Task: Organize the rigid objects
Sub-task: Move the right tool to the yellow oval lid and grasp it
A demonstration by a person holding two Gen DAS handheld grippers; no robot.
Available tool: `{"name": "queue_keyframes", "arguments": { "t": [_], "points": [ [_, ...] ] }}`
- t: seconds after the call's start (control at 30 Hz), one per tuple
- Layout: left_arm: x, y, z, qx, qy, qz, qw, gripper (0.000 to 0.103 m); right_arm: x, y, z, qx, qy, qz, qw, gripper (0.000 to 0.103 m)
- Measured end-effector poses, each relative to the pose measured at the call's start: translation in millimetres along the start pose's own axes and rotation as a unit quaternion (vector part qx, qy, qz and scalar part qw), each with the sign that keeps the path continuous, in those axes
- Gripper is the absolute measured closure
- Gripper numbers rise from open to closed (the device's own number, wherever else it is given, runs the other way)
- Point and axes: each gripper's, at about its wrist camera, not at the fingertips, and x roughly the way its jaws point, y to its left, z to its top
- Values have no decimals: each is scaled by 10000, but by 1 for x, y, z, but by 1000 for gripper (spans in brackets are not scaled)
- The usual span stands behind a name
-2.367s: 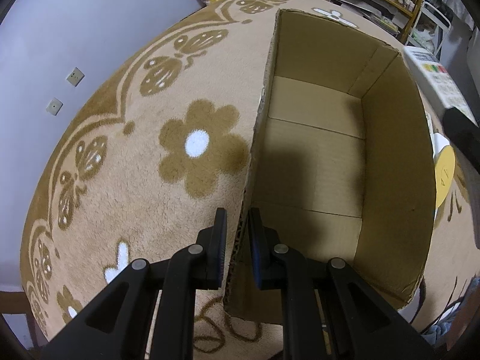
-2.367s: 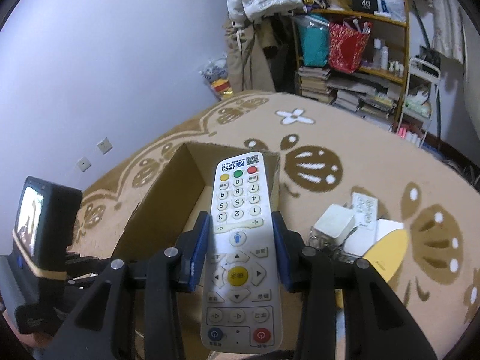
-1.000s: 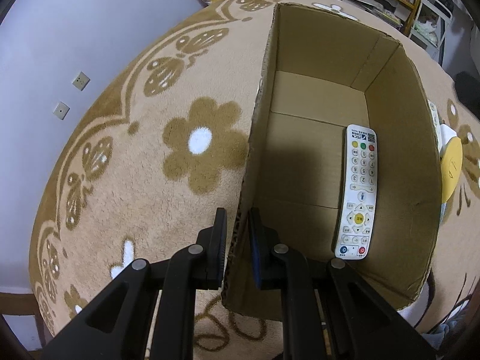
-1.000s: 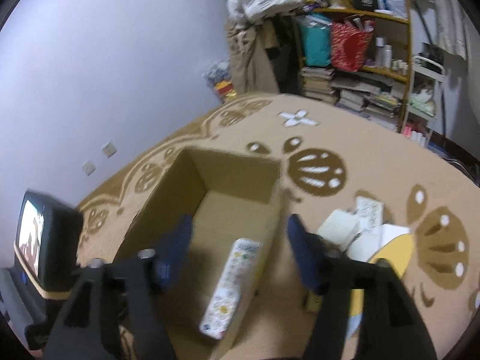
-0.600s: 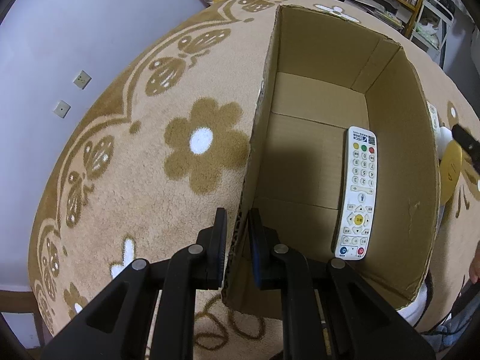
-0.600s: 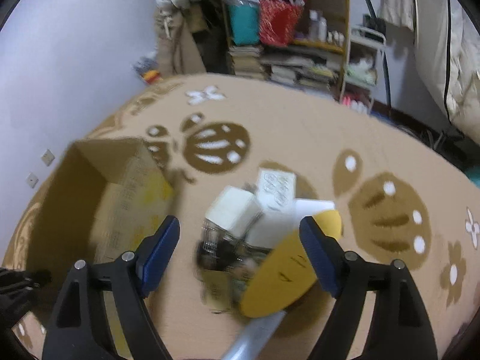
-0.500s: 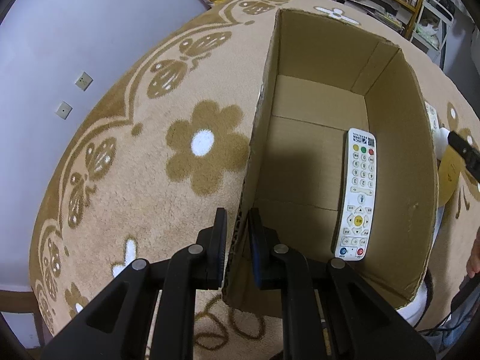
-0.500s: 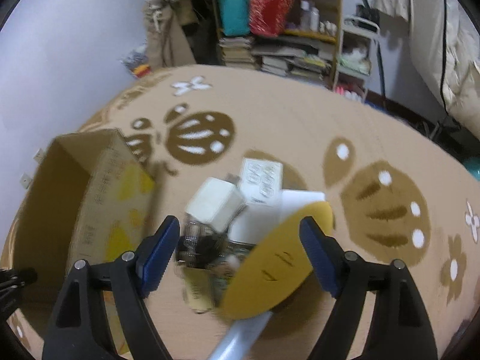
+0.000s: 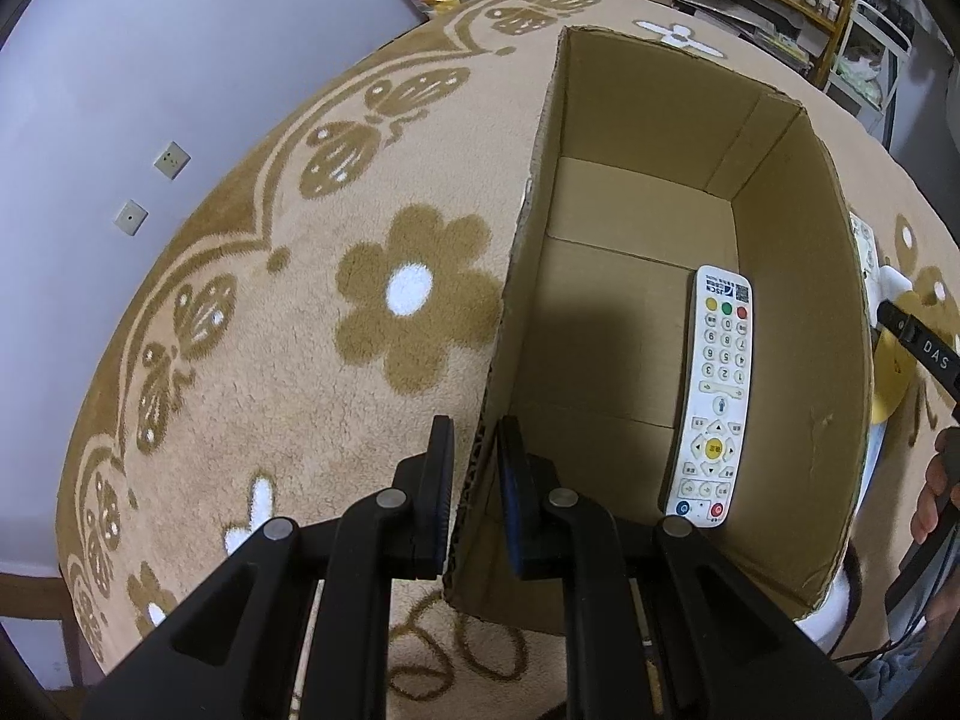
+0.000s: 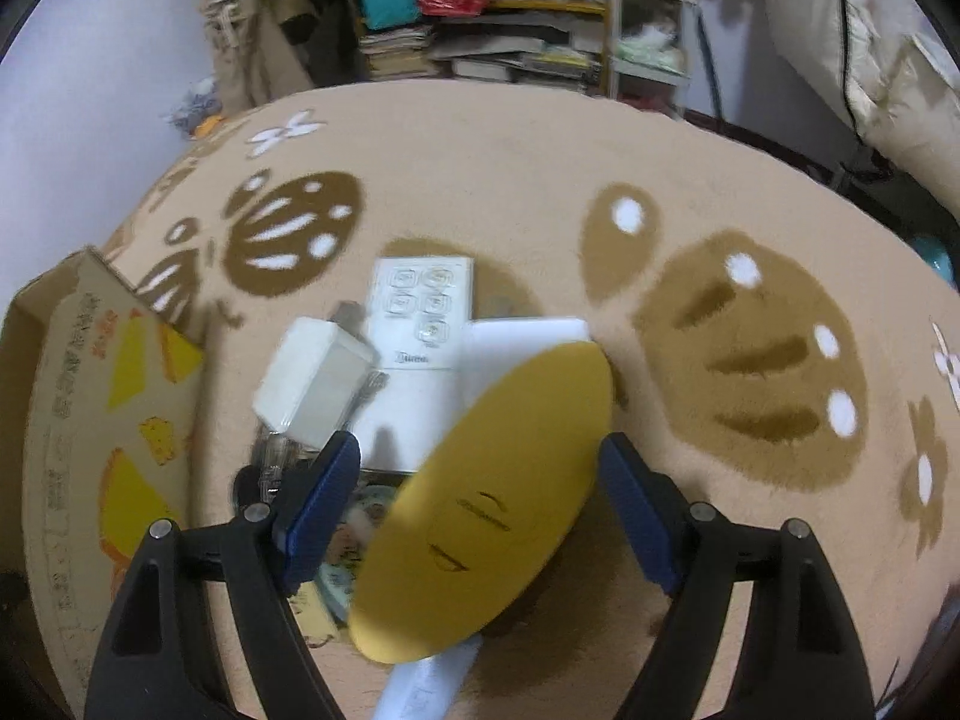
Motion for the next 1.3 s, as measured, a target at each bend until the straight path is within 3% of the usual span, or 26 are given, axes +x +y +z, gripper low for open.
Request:
{"name": "queue_keyframes", "arguments": {
  "t": [0.2,0.47,0.6,0.7,0.83,0.9,1.03,1.1,1.3],
  "points": [
    [0,1,1,-38,17,-1,10000,89,14,-14,-1,495,499,182,9974,16],
    [1,1,2,-73,-8,5,10000,90,17,-3,-3,477,615,224,9967,16],
    [2,2,2,-103,-8,2,9999,90,14,3,-6,339,515,-21,9981,17],
    [2,2,2,-100,-9,4,9999,90,13,-3,-5,479,548,-178,9972,18],
    [2,2,2,-96,-10,1,10000,90,17,-22,-4,840,670,-81,9942,20],
    [2,3,2,-132,-6,-11,9999,90,21,-28,-6,925,767,-122,9927,26],
    [2,3,1,-153,3,-18,9999,90,23,-35,-10,1082,819,20,9907,28],
    [2,3,1,-138,-3,-20,9999,90,23,-32,-10,1033,854,-61,9910,41],
    [1,3,0,-113,-7,-15,9999,90,22,-31,-13,900,809,-27,9927,42]
  ]
}}
